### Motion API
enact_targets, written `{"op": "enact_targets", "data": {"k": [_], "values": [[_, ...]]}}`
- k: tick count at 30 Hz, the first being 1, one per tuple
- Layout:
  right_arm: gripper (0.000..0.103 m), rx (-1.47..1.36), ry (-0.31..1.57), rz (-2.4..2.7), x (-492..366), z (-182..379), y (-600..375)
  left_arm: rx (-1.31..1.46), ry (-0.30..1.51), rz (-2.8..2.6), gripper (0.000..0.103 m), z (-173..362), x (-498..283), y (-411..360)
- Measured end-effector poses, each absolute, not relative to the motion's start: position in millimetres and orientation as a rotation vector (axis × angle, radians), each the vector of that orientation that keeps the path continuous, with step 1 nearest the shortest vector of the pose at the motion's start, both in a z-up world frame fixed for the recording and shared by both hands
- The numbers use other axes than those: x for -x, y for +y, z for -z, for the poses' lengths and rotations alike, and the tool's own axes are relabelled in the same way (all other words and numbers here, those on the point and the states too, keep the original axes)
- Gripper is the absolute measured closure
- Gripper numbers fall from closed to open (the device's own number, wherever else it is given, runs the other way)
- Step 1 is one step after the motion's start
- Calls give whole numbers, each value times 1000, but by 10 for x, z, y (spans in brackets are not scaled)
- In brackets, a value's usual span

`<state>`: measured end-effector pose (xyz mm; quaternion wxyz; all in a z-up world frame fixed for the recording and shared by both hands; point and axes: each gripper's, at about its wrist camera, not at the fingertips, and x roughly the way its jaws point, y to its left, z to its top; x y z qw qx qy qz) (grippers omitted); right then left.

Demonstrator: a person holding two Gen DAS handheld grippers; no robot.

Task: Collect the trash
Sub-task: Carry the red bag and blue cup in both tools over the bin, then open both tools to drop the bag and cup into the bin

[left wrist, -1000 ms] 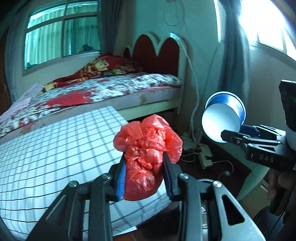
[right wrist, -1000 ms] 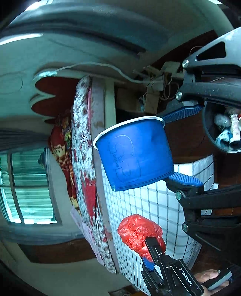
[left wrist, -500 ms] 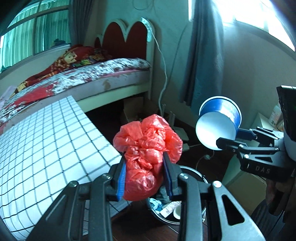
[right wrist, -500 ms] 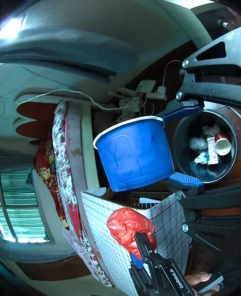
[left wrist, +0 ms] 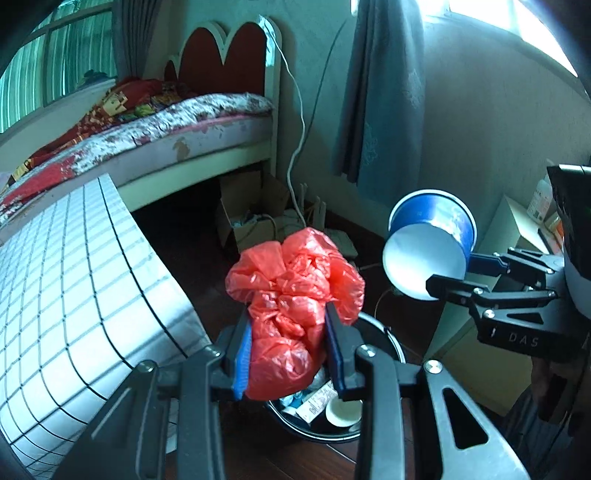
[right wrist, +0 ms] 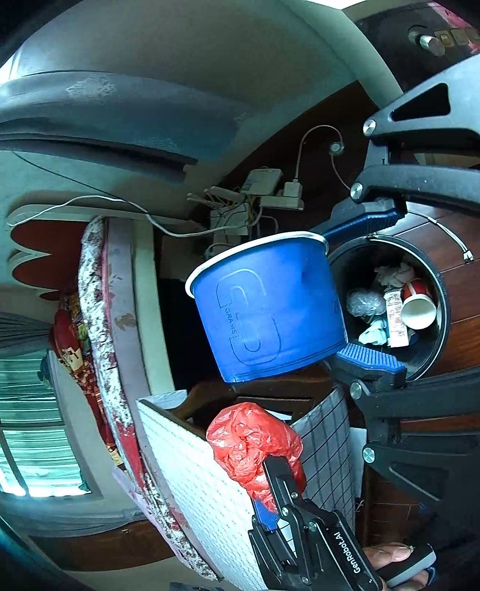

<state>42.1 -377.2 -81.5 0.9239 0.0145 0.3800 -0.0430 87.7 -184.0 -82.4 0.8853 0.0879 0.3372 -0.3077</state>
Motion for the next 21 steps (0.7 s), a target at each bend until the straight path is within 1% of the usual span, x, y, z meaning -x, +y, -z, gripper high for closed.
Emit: {"op": "enact_targets", "data": {"k": [11,16,18,19,20,21], "values": [[49,-8,926,42,-583,1424,-3879,-203,827,673,67,1353,-941,-2079],[49,-19,975,31,-634,1652,-3953,-216,864,674,67,1490,-1014,-2168],[49,-36,988,8,-667,1746,-3990,-201,885,685,65,1542,-1059,-2198],[49,-42,999,-1,-698,1782,-4005,-186,895,697,62,1570,-1076,-2210],[48,-42,1027,1,-741,1864,-4038,-182,894,697,55,1598,-1093,-2223],[44,-45,1054,30,-779,1943,-4092,-185,899,674,32,1624,-1114,-2223]]}}
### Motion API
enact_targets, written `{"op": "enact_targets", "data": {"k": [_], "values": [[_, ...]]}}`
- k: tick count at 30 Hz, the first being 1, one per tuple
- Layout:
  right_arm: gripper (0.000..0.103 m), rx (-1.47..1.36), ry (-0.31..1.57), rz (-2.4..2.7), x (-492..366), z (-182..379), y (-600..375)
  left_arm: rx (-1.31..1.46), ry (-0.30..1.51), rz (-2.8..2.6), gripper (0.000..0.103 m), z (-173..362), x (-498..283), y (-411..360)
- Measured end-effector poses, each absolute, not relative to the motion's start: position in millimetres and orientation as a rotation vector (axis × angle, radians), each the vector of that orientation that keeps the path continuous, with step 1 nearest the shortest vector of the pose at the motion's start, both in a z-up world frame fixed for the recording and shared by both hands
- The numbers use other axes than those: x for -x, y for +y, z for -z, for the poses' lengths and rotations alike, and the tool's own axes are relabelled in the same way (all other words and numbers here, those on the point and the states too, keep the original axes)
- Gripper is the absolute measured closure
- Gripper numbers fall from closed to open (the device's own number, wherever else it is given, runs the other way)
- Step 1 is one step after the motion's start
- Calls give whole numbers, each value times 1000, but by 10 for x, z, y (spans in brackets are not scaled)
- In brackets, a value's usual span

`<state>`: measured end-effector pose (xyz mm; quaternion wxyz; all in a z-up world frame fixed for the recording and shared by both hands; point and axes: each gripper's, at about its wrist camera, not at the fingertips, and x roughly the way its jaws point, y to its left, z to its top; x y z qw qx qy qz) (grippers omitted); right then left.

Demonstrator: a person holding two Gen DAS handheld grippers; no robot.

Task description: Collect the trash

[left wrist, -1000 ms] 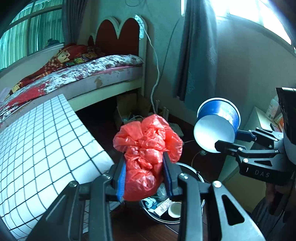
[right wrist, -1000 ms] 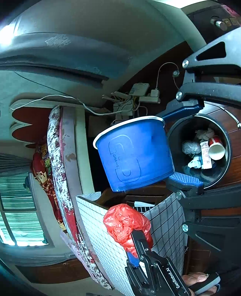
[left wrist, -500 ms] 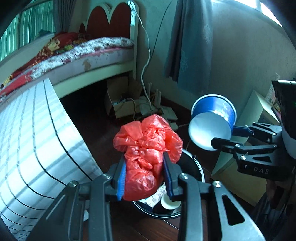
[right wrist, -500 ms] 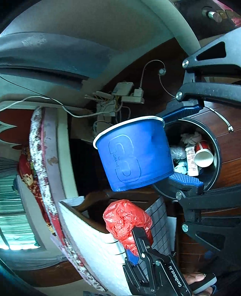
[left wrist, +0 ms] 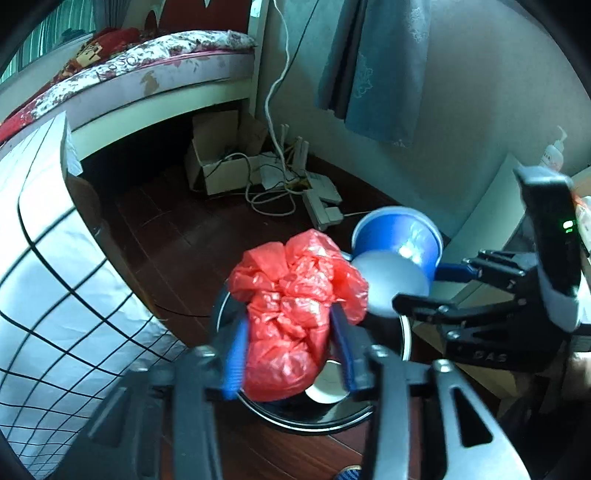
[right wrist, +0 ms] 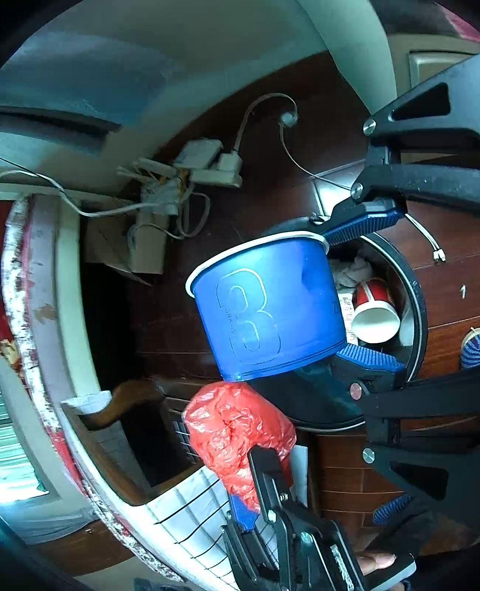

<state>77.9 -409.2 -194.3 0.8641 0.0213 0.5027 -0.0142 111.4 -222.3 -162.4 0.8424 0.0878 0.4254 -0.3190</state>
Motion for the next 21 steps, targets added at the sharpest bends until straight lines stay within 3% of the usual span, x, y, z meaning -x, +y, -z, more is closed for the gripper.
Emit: {"op": "enact_targets", "data": {"k": [2,5,9,21], "values": [[17,-69,1066,73,-789,2000,-4186,-163,886,602,11,1641,-1155,-2153],[1,-83,1064,114,-785,2009,-4257,-144,885,537,8,1668,-1191,-2057],[1,-48,1035,115,-774,1958,-4163,-154,851,493,1,1667,-1159,-1999],[1,-4,969,91,-777,1770,-3944,-171,808,428,1,1541,-1148,-1813]]}}
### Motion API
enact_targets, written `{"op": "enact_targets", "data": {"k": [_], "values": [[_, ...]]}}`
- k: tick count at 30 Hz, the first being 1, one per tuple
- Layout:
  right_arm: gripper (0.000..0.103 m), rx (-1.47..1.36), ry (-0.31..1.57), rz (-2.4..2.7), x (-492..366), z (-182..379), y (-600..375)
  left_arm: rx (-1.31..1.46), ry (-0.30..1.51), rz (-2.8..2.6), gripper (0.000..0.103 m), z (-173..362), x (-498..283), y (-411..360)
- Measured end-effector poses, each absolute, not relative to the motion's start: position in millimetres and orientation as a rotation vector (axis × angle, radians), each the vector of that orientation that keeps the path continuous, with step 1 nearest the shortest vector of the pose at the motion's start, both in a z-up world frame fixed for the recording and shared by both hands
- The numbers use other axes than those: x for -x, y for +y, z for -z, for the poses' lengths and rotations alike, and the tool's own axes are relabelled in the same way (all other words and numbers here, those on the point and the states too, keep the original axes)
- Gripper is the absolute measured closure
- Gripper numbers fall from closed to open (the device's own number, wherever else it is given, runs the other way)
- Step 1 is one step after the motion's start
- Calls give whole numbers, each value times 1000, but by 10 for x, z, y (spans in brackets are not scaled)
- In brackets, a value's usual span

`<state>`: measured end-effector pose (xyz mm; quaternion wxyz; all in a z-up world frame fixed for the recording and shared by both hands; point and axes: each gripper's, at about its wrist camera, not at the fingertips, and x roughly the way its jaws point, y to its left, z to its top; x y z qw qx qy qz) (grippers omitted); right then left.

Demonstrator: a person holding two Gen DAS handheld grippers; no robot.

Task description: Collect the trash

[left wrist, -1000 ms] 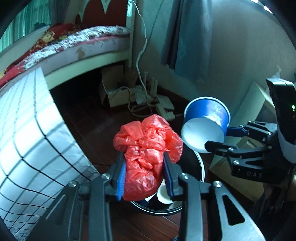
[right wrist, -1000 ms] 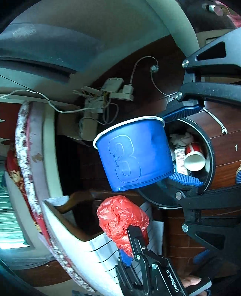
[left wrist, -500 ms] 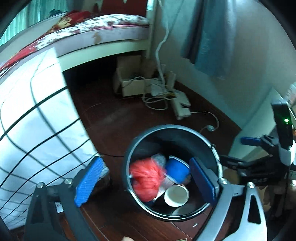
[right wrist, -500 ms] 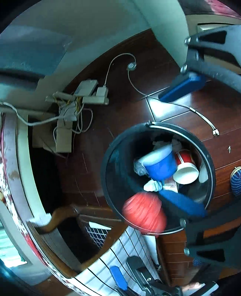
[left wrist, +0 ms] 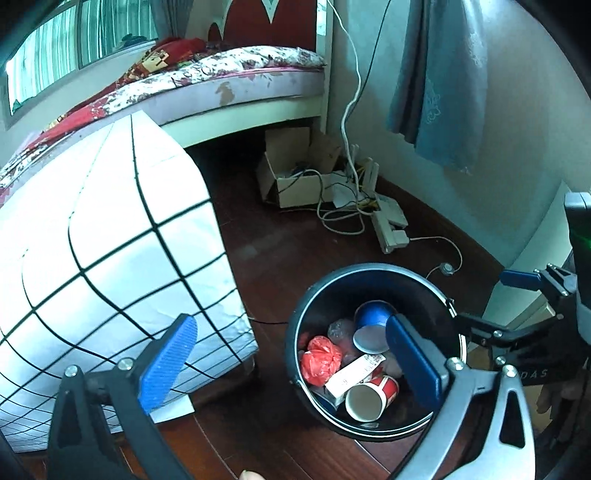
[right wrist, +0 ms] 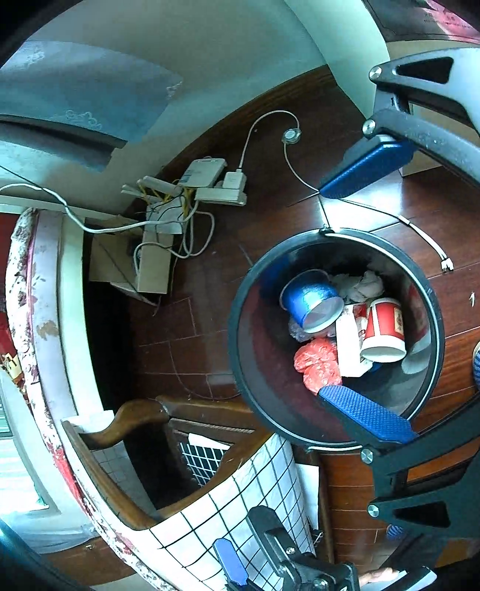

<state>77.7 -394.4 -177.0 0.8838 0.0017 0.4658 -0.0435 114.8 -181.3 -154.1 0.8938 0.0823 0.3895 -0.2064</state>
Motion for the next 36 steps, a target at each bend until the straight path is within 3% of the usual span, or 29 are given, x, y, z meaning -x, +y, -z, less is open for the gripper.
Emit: {"op": "enact_targets", "data": {"k": [5,36], "values": [[1,11,951,97,-752,1647,-3821,-175,789,415,1,1427,-1125,-1727],[1,25,707,190,-21,-373,-2889,-136,579,250,1,-216,-377,-911]]}}
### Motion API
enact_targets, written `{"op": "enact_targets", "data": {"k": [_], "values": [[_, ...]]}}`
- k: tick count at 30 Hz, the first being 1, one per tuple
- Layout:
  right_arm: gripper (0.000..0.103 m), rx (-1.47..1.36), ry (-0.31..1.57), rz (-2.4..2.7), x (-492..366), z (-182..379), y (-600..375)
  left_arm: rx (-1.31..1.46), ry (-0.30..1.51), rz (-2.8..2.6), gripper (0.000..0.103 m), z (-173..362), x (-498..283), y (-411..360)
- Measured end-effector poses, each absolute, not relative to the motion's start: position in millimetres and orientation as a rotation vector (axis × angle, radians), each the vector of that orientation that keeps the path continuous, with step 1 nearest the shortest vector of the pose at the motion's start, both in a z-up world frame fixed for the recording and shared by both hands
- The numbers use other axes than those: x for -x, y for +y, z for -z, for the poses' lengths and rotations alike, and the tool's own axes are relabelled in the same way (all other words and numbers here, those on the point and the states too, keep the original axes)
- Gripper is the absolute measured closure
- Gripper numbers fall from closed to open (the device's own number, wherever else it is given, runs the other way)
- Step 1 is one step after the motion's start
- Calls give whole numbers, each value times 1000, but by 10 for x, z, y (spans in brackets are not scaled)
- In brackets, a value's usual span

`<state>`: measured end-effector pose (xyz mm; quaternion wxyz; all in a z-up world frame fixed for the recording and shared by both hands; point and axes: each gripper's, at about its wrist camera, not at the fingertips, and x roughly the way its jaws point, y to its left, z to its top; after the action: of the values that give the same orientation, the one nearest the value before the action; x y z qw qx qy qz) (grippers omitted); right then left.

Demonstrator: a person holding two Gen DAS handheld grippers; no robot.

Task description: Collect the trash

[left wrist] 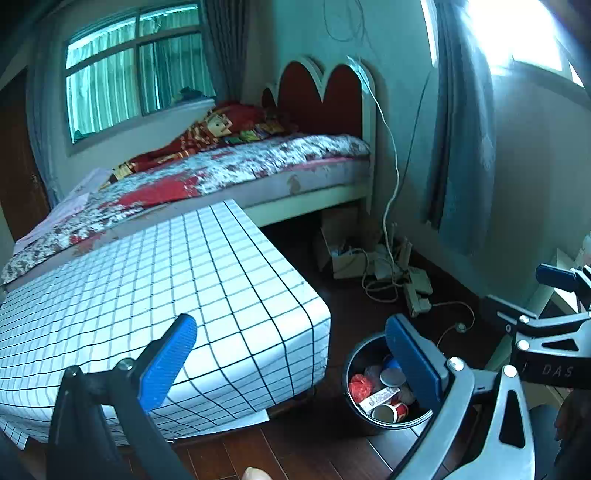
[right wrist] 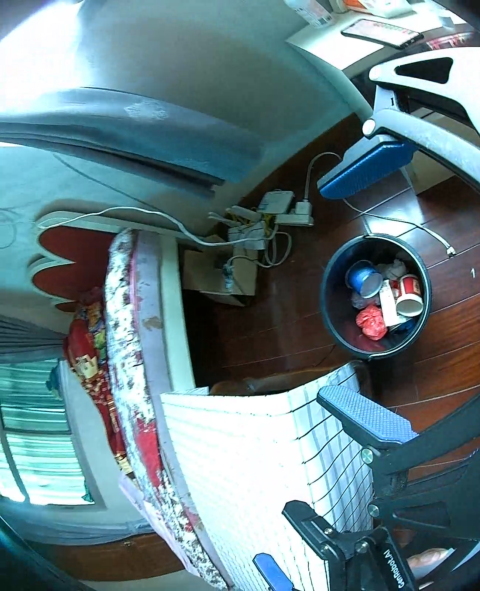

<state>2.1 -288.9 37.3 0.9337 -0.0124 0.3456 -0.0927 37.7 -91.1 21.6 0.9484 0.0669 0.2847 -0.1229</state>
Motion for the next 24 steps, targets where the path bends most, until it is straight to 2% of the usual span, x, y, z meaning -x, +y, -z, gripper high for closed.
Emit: {"op": "enact_targets", "data": {"k": [24], "values": [[1,56,547,166,695,-1145,-2544,-99,428,249,1,-885,338,-561]]}}
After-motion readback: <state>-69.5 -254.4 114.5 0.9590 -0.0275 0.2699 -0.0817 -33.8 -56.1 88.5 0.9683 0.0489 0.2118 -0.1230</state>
